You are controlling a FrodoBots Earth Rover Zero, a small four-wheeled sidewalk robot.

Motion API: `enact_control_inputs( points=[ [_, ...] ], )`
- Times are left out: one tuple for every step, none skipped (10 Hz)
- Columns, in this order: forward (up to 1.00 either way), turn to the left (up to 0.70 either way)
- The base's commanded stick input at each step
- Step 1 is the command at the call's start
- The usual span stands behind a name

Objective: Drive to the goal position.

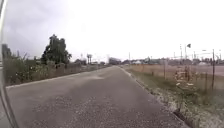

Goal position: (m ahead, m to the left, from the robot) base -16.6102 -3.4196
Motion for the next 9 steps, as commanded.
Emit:
enact_control_inputs(
  points=[
    [0.08,0.00],
    [0.09,0.00],
    [0.08,0.00],
    [0.08,0.00],
    [0.08,0.00],
    [0.09,0.00],
    [0.08,0.00],
    [0.08,0.00],
    [0.08,0.00]
  ],
)
